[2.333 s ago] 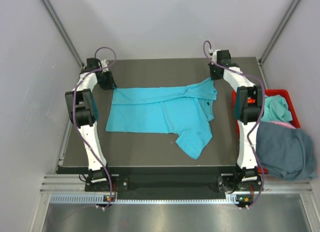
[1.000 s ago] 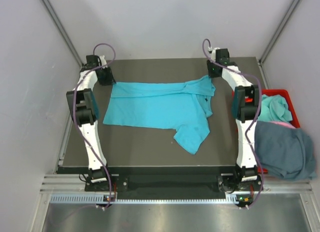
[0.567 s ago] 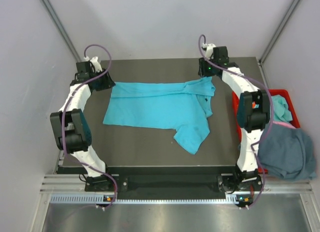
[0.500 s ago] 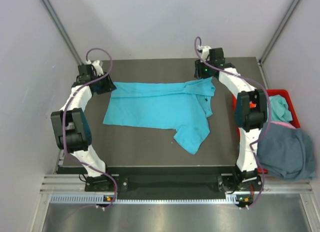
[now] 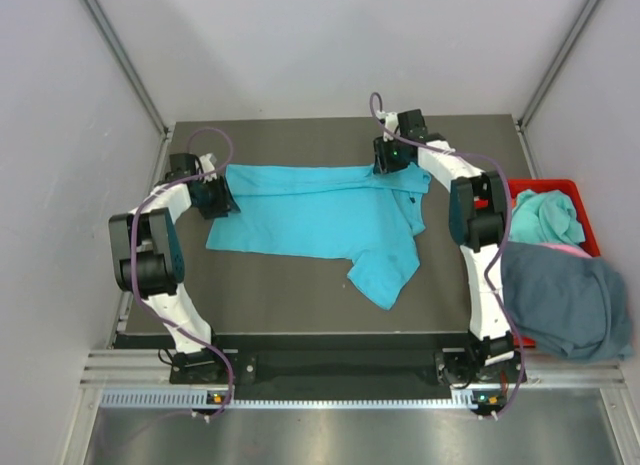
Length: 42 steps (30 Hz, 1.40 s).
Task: Fold and stack the t-shirts
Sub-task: Fold the tshirt
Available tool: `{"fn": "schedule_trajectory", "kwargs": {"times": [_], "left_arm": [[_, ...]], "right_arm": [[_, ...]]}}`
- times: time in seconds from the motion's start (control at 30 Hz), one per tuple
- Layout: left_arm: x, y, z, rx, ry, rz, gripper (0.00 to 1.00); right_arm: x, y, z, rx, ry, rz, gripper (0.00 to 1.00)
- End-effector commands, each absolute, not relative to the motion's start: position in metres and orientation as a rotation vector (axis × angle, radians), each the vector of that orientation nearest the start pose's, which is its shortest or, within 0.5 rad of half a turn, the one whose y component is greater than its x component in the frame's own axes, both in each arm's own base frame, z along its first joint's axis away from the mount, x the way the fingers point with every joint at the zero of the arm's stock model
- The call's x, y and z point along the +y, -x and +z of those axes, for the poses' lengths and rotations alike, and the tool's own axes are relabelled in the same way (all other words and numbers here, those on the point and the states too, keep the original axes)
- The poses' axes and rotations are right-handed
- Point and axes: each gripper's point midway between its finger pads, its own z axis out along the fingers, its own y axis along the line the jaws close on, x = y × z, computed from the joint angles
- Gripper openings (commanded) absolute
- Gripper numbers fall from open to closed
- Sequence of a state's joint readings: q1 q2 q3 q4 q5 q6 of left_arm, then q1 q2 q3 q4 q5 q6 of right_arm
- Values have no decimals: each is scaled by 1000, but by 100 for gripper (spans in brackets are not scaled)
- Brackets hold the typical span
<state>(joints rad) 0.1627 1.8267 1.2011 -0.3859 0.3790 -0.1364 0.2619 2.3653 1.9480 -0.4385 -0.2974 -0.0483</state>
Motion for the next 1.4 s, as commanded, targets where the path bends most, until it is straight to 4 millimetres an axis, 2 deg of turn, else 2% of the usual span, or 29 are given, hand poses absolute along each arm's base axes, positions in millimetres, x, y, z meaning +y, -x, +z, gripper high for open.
{"fn": "schedule_trajectory", "kwargs": {"times": [0.0, 0.1, 0.17, 0.3, 0.47, 0.67, 0.83, 0.97, 1.03, 1.1, 1.13, 1.37], "left_arm": [[-5, -425, 57, 2508, 223, -502, 47], [-4, -424, 53, 2515, 226, -493, 47], [-3, -423, 52, 2515, 230, -489, 47], [-4, -423, 50, 2515, 228, -494, 46], [-4, -424, 52, 2507, 228, -493, 46], [-4, -424, 54, 2502, 225, -491, 45], [-3, -426, 58, 2493, 220, -480, 45], [-1, -427, 61, 2487, 217, -475, 45], [-2, -427, 61, 2488, 217, -477, 45], [-2, -427, 61, 2488, 215, -481, 45], [-3, -427, 61, 2487, 217, -484, 45], [0, -426, 60, 2495, 222, -468, 48]], "right_arm": [[205, -562, 64, 2319, 510, 455, 37], [203, -559, 66, 2320, 508, 447, 28], [201, -554, 65, 2324, 504, 440, 19], [200, -549, 86, 2289, 510, 421, 10], [203, -537, 114, 2247, 522, 420, 10], [218, -512, 132, 2244, 574, 462, 10], [240, -480, 129, 2297, 617, 576, 9], [248, -450, 122, 2318, 658, 597, 9], [243, -446, 115, 2323, 662, 553, 18], [234, -456, 116, 2307, 648, 463, 34], [230, -462, 113, 2309, 643, 434, 36], [212, -502, 100, 2299, 604, 272, 40]]}}
